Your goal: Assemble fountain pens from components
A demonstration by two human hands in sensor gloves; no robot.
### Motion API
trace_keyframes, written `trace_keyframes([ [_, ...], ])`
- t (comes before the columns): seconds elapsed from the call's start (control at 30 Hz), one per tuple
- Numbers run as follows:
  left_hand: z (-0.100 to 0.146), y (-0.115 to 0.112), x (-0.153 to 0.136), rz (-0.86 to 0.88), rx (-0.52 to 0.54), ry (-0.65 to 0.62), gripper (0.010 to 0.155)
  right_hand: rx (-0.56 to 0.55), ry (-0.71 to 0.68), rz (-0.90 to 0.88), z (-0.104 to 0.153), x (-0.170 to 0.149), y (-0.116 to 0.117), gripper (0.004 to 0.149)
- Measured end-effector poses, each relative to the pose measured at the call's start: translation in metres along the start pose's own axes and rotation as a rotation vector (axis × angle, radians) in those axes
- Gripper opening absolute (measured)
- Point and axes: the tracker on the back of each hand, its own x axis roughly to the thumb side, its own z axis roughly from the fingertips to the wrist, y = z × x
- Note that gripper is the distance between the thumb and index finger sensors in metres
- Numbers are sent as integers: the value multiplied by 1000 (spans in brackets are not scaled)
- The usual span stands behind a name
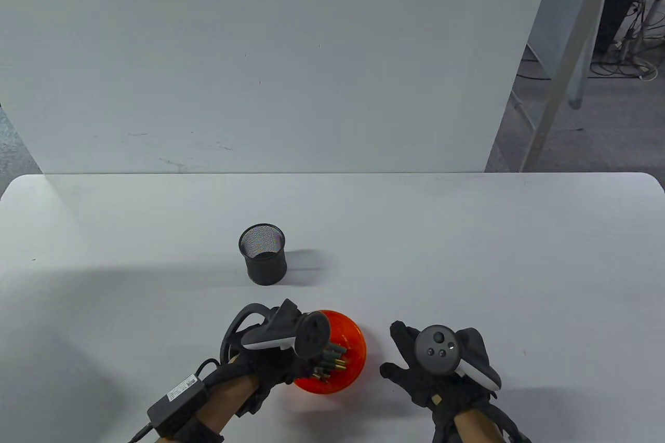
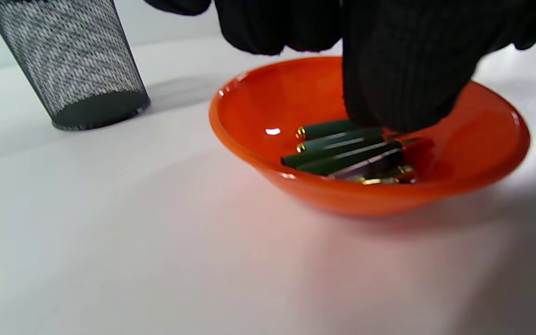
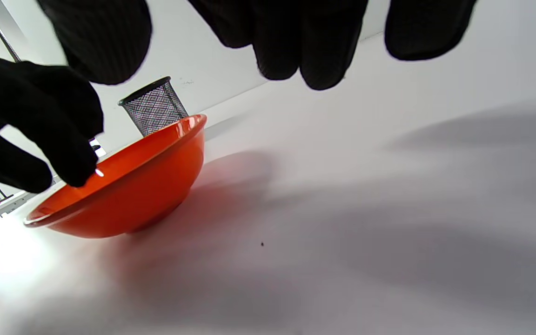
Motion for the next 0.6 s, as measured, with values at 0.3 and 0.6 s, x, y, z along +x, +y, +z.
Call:
trace_keyframes([
  [0.3,-15,-11,9,-95,-35,8,38,-19,-11,0,1,1,-3,80],
  [0.6,-23,-16,20,-214,-61,19,38,-18,-10,-7,1,1,-3,80],
])
